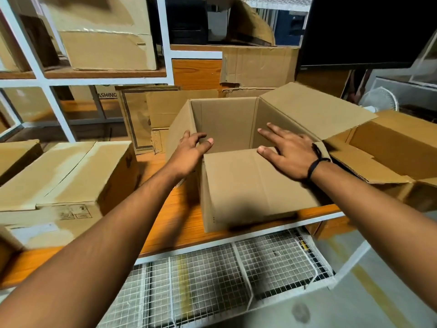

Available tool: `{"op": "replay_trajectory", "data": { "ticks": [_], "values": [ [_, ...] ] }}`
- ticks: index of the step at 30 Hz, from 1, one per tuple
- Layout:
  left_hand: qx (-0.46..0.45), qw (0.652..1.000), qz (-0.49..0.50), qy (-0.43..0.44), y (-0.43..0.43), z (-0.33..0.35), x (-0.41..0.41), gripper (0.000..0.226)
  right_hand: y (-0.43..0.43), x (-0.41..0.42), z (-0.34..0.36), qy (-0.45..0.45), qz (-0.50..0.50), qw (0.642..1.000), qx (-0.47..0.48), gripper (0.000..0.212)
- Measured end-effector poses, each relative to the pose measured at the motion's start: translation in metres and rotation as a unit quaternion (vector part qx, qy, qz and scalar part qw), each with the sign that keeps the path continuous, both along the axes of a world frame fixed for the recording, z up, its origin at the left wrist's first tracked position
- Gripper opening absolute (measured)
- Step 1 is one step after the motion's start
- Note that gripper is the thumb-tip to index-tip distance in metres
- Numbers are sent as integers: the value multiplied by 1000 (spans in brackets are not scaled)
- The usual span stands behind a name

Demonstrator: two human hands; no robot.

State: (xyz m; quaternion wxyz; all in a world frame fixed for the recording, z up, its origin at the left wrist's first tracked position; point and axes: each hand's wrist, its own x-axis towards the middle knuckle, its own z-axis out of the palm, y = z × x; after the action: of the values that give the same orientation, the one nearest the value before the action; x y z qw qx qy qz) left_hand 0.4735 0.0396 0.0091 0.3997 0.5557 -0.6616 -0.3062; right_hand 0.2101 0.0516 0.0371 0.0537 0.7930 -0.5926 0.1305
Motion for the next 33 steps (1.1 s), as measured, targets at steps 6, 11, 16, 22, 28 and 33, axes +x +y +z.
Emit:
{"op": "replay_trajectory", "data": {
  "ticks": [6,11,16,22,28,33],
  "values": [
    [-40,998,-18,34,9,-1,23,63,16,61,37,11,53,998,30,70],
    [-146,984,-4,-100,17,1,77,50,14,140,55,49,85,995,30,69],
    [-143,988,-24,-43,28,3,147,45,15,221,63,46,114,992,17,69],
    [-35,984,5,-172,38,-30,256,51,33,321,51,-1,172,985,7,70],
    [41,953,66,-294,43,-52,340,48,13,393,4,-73,179,978,82,65],
    [106,901,35,-418,35,-53,357,45,-23,414,-40,-61,142,977,145,66]
  ]
}}
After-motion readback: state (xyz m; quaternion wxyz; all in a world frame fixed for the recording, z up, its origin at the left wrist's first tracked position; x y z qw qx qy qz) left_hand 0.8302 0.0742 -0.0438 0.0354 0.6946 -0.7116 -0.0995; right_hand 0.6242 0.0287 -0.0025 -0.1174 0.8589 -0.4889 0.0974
